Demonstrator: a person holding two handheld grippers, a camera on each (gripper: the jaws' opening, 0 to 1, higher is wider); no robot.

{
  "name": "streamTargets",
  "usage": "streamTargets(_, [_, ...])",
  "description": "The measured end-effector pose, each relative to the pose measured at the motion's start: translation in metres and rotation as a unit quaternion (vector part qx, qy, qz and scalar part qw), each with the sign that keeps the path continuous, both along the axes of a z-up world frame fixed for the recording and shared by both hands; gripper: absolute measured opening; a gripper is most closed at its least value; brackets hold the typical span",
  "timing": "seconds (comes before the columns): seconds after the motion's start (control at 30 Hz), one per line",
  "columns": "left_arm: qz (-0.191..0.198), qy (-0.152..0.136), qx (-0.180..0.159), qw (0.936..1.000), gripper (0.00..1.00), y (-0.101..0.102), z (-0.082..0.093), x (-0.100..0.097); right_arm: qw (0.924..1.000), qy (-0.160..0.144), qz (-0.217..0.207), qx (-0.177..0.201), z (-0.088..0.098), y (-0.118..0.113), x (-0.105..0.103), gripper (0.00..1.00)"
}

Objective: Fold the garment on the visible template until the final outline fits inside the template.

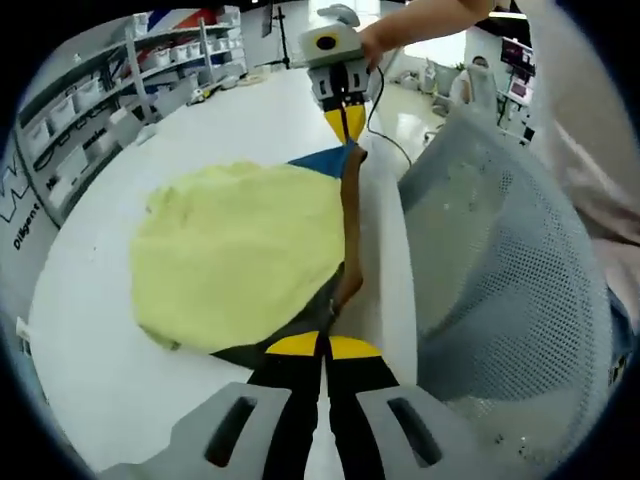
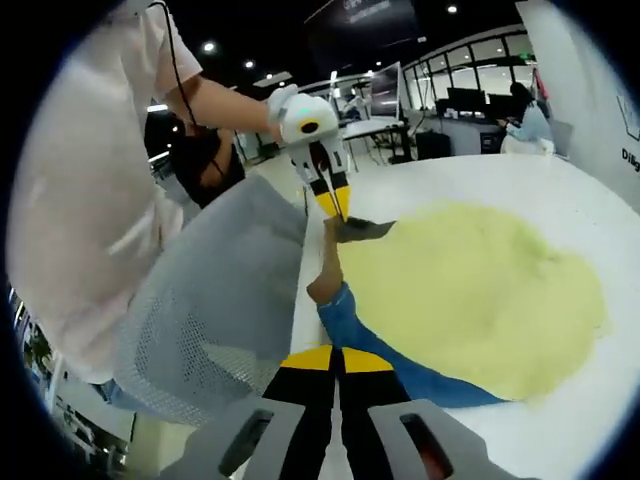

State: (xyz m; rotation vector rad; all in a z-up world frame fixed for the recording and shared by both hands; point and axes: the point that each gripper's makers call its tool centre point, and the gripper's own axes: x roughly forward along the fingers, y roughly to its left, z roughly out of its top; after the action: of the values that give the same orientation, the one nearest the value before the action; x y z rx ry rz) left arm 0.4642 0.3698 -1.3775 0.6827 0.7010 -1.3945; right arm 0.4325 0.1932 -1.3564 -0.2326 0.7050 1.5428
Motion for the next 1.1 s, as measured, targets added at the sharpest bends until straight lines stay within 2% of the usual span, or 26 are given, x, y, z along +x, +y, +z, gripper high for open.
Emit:
streamTargets(0.13, [0.014,0.027,-0.037,0.9989,0.00,-0.002,0.020,0.003,0.9988,0.031,0.019,0.031,0.020,0.005,-0.007,0.00])
streamTargets(0.23, [0.029,0.022,-0.055,0.9978,0.00,-0.004,0.032,0.017,0.9984,0.033,0.011,0.044,0.028,0.006,0.003,0.00])
streamTargets(0.37, [0.067,-0.008,-0.077,0.9948,0.00,-0.004,0.046,0.057,0.9985,0.002,-0.023,0.050,0.035,0.006,0.042,0.00])
streamTargets(0.47, [0.083,-0.021,-0.092,0.9920,0.00,-0.005,0.054,0.079,0.9974,-0.017,-0.044,0.055,0.040,0.005,0.066,0.00])
streamTargets(0.7, [0.103,-0.046,-0.106,0.9879,0.00,-0.008,0.070,0.126,0.9931,-0.048,-0.087,0.063,0.054,0.001,0.122,0.00])
streamTargets(0.87, [0.114,-0.059,-0.121,0.9843,0.00,-0.012,0.083,0.162,0.9903,-0.058,-0.103,0.072,0.067,0.000,0.154,0.00])
streamTargets(1.1, [0.135,-0.079,-0.139,0.9778,0.00,-0.023,0.098,0.218,0.9824,-0.082,-0.150,0.074,0.076,-0.001,0.212,0.00])
